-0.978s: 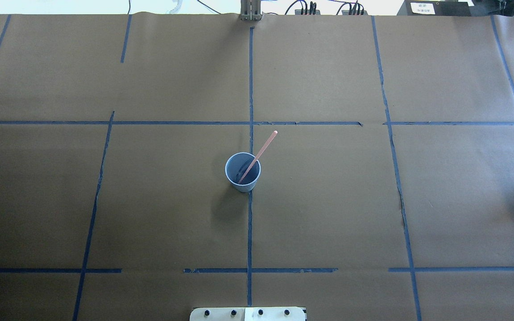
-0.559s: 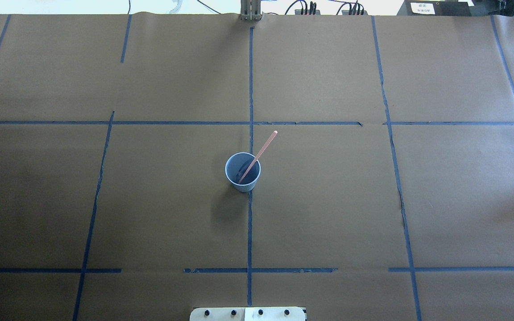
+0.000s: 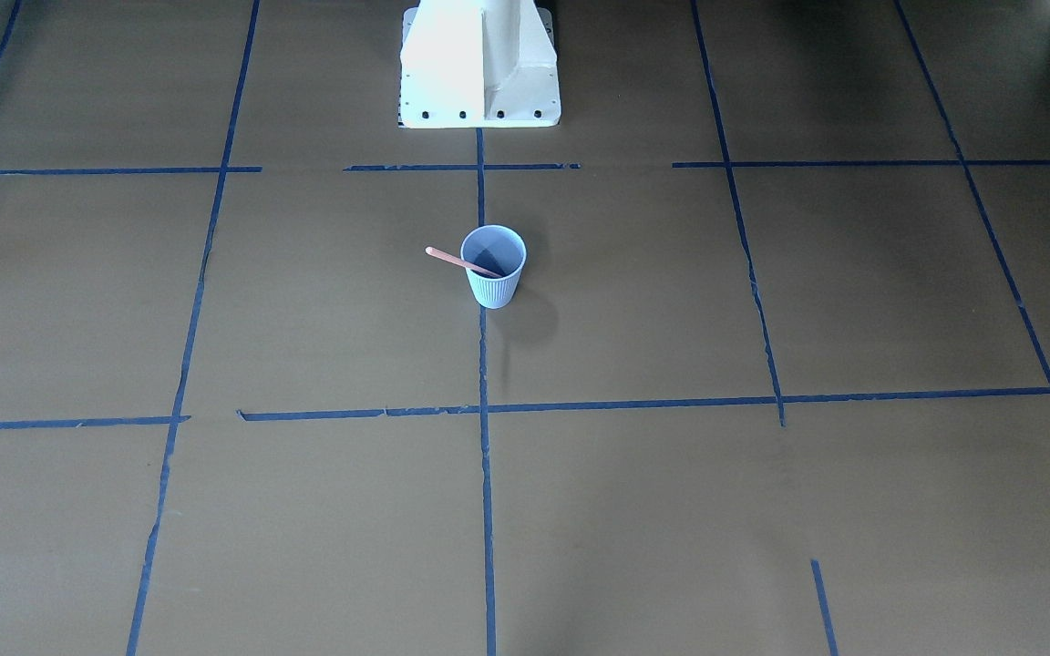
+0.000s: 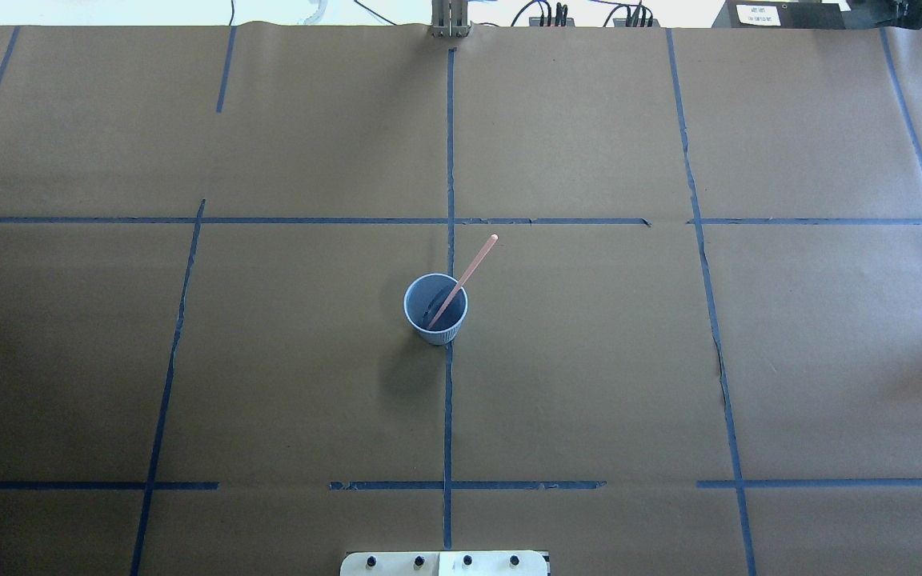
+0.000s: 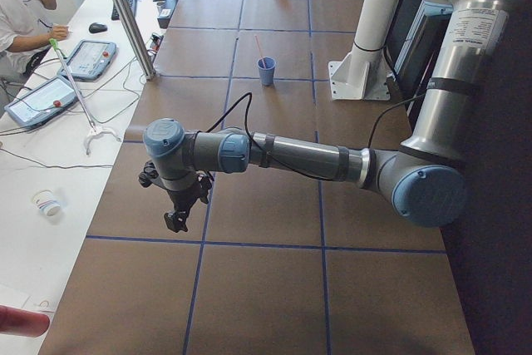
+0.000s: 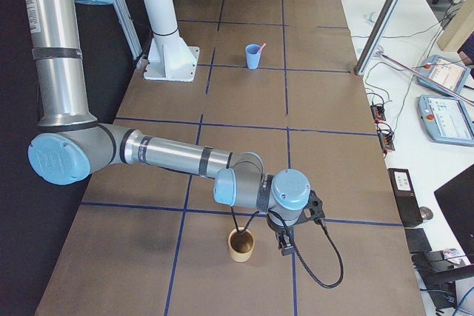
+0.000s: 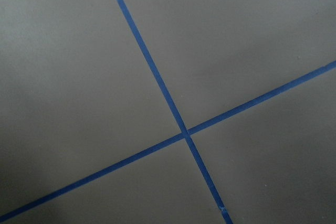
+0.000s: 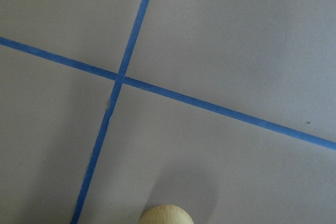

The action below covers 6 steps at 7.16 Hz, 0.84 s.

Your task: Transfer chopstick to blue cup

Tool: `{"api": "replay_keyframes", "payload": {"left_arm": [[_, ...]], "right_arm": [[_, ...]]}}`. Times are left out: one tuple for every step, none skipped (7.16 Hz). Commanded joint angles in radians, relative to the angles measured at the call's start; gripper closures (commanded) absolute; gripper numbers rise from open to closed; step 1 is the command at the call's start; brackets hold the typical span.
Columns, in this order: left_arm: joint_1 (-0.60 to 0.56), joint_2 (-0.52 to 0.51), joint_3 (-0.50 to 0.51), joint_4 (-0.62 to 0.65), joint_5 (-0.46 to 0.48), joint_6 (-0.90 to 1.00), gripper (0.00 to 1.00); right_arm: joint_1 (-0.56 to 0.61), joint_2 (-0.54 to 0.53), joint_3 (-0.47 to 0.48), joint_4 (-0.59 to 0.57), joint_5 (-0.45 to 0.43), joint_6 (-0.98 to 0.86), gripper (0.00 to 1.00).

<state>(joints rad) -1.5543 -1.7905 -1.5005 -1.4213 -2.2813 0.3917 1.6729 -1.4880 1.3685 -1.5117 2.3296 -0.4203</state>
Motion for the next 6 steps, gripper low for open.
{"api": "replay_keyframes", "payload": {"left_arm": [[0.0, 0.0, -0.05, 0.044, -0.054, -0.142, 0.0], [0.0, 0.006, -0.076, 0.062, -0.097, -0.164, 0.0], [0.0, 0.008, -0.078, 0.068, -0.101, -0.163, 0.0], [0.003, 0.055, -0.076, 0.038, -0.099, -0.159, 0.0], [0.01, 0.054, -0.069, -0.063, -0.084, -0.166, 0.0], [0.01, 0.068, -0.06, -0.086, -0.086, -0.168, 0.0]], "right_arm": [[-0.033, 0.0, 0.015, -0.001, -0.002, 0.012, 0.0], [-0.076, 0.002, 0.021, -0.001, -0.001, 0.027, 0.0], [-0.085, 0.003, 0.043, -0.01, 0.007, 0.064, 0.0], [-0.096, 0.018, 0.05, -0.053, 0.007, 0.069, 0.0], [-0.093, 0.061, 0.06, -0.129, 0.008, 0.069, 0.0], [-0.093, 0.064, 0.09, -0.174, 0.005, 0.067, 0.0]]}}
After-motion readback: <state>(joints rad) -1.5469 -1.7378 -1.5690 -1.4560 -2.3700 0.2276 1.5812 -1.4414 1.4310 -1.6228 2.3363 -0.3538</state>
